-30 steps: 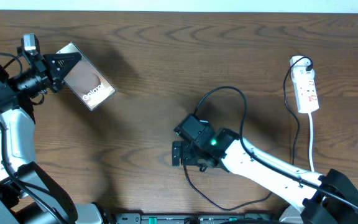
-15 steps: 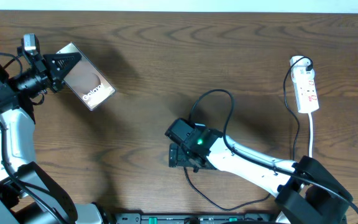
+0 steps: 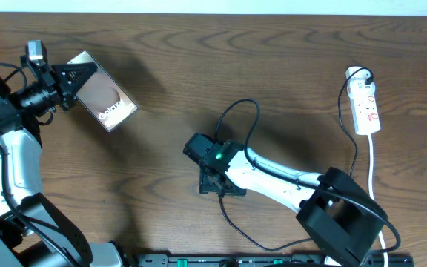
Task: Plug charger to phone and switch on socket
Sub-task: 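Lower the right gripper and close it on the black cable's connector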
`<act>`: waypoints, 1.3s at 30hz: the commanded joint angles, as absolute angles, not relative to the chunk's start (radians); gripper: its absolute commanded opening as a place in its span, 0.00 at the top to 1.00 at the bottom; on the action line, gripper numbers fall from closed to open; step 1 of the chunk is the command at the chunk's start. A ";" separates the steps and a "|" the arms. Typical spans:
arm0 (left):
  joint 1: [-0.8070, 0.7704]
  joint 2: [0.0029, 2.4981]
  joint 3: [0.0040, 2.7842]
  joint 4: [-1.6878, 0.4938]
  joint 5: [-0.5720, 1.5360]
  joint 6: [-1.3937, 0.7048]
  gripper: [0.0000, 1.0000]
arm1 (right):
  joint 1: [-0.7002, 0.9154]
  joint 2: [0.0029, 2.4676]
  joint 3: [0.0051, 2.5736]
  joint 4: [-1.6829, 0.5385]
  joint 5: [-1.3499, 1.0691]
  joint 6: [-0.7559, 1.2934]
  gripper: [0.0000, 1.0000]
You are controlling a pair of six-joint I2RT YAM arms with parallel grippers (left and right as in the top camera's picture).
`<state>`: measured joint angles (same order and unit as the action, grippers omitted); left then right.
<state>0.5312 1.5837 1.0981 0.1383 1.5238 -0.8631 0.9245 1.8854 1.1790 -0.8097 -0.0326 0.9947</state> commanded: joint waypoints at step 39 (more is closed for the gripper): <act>0.535 1.569 1.114 0.140 1.556 -0.857 0.93 | 0.901 1.943 1.199 -0.773 0.002 1.040 0.73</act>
